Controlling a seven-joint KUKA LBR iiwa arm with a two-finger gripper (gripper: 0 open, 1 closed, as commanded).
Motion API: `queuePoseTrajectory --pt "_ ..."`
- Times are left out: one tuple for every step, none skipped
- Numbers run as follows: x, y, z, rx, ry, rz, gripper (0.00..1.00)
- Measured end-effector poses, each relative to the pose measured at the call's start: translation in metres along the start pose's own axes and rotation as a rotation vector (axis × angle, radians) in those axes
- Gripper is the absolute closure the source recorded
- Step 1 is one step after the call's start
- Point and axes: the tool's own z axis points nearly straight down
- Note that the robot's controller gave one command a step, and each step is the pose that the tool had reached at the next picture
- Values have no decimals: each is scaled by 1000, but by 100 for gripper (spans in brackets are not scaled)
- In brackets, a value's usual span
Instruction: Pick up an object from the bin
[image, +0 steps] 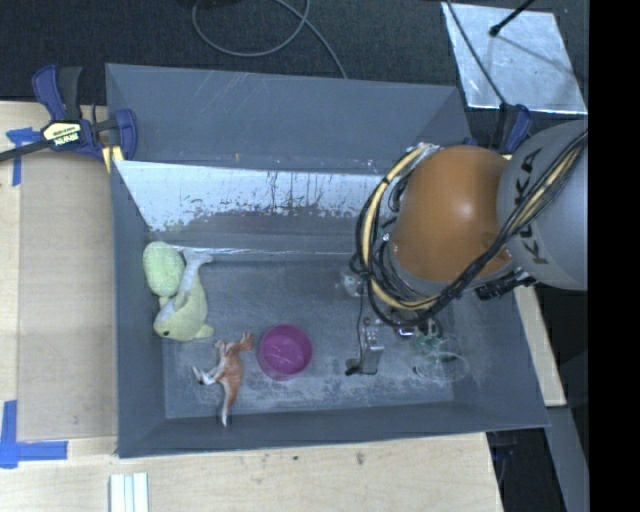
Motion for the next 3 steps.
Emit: queuePoseTrajectory --pt "-2 0 -5 0 -9 2 0" --pt "0 33 39 1 -11 -117 0" --pt "-33 116 60 0 -9 -360 0"
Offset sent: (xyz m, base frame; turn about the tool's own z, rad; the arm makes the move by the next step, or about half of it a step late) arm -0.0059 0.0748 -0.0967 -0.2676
